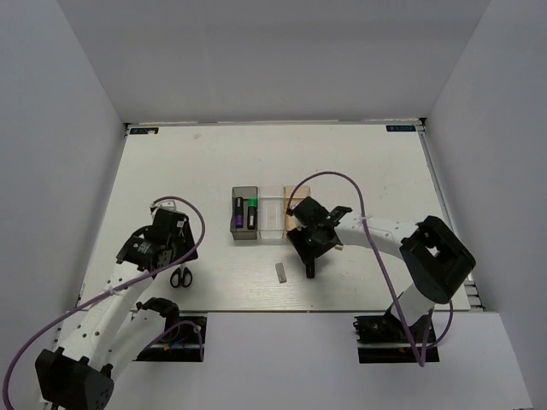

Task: Sort the stationery into containers
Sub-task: Pick up the stationery from the center of the board.

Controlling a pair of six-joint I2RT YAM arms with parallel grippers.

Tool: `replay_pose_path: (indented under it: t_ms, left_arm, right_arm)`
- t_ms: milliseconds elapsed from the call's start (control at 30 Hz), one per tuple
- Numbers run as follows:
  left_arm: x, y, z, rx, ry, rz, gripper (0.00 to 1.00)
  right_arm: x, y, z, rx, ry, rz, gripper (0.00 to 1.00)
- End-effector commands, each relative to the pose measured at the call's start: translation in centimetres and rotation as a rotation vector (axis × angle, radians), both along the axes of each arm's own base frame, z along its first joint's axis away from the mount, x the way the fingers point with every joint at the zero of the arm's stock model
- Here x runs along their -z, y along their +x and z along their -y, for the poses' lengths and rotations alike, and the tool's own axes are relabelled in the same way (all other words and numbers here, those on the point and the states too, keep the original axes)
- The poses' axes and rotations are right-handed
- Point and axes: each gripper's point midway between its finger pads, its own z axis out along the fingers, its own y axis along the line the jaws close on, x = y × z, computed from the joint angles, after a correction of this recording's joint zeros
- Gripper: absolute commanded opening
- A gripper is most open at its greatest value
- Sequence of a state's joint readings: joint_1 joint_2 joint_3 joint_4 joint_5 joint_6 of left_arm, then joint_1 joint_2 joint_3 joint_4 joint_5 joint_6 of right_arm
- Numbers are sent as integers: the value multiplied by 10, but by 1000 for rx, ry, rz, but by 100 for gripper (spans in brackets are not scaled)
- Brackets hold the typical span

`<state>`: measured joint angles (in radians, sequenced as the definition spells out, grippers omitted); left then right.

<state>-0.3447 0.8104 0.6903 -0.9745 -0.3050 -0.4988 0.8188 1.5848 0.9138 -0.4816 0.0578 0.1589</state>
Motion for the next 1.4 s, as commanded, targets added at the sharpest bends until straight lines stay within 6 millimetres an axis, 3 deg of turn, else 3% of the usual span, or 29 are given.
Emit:
replay_pose_path:
  t_ms: [0,100,267,533,633,800,867,967,1167,1300,1367]
  left_arm:
    - [-1,-1,1,-2,-47,20,76]
    - [-1,-1,-1,-11,-52,28,75]
    - [-1,0,-1,-11,-56,32,75]
    - [-2,2,-1,-21,-77,41,75]
    - [-2,3,-1,-22,-76,45,74]
    - [-2,2,-3,-26,-72,46,74]
    - [-2,3,-2,-25,-71,48,74]
    - [-2,3,-1,-21,-78,49,74]
    - [-1,5,1,-15,-85,41,73]
    - [1,4,1,-20,-92,32,73]
    - [2,4,2,-21,-100,29,73]
  right_arm:
    - [10,12,-1,117,-65,95,65]
    - [16,2,-4,110,-55,80,65]
    - [18,-4,1,111,-58,97,54]
    - [22,-31,0,41,-2,23,40]
    - [24,-43,-6,-3,19,-25,32]
    - [29,-55,-12,-57,16,-84,5]
    - [28,-57,-13,-87,11,-80,0]
    - [16,-65,-27,-162,67,-88,0]
    - [-18,-59,-46,-283,135,37,0]
    - [-46,-43,-52,-310,166,152,0]
    - [-75,-28,-64,-329,203,243,0]
